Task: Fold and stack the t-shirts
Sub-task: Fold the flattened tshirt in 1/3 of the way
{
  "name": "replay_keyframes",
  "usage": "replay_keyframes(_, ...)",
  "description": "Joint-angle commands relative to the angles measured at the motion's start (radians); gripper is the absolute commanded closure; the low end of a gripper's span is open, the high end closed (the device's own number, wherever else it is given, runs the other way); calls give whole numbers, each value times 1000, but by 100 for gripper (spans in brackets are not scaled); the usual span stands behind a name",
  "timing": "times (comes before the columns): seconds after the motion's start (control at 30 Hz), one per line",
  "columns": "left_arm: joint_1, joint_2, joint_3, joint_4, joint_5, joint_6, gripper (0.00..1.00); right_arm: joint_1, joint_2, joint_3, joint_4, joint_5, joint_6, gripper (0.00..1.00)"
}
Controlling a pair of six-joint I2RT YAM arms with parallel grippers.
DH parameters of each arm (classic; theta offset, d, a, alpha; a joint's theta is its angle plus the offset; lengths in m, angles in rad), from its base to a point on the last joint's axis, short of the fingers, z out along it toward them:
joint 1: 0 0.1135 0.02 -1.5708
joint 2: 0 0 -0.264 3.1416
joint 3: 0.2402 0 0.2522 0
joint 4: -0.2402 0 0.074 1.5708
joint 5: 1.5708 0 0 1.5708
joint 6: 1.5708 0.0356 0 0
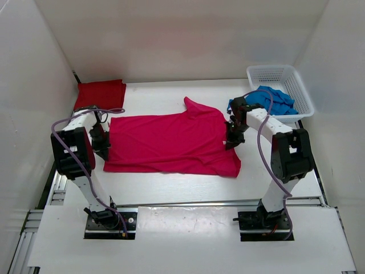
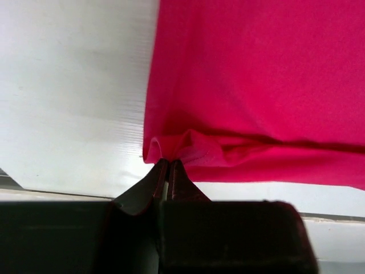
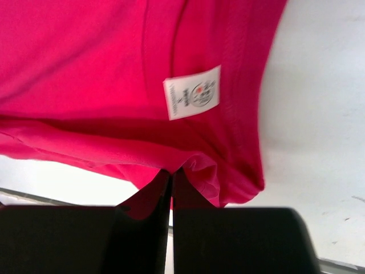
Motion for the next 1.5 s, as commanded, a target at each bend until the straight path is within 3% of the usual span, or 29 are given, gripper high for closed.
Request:
replay_keyframes(0.0,4,2,43,28,-41,6,88,-26,16,63,-13,3,-39,100)
replay_keyframes(0.23,4,22,61,28,-18,6,87,-45,71,118,-31,3,-58,100)
replay_keyframes(0.6,4,51,104,28,-19,6,75,-65,157,203,-60,12,-86,100)
replay_keyframes(0.73,4,61,136,37,-19,6,60,-65,212,276,-80,30,-86,89)
replay_keyframes(0.87,74,70,208,62,-1,6,55,-74,265,382,-106,43,-68,84)
replay_keyframes(0.97,132,61,263,73,10,6,48,-74,277,430,-126,32,-48,66)
replay_keyframes(1.13,154,-24,256,61,56,6,31,-92,216,459,-149,-3,-19,48)
replay_keyframes(1.27,154,-178,104,33,56,6,28,-101,15,289,-146,9,1,32)
replay_keyframes(1.37,154,-295,-66,24,29,6,27,-110,-120,69,-105,20,29,29)
replay_keyframes(1.47,154,-305,-212,54,28,6,27,-111,-229,-126,-59,20,69,26)
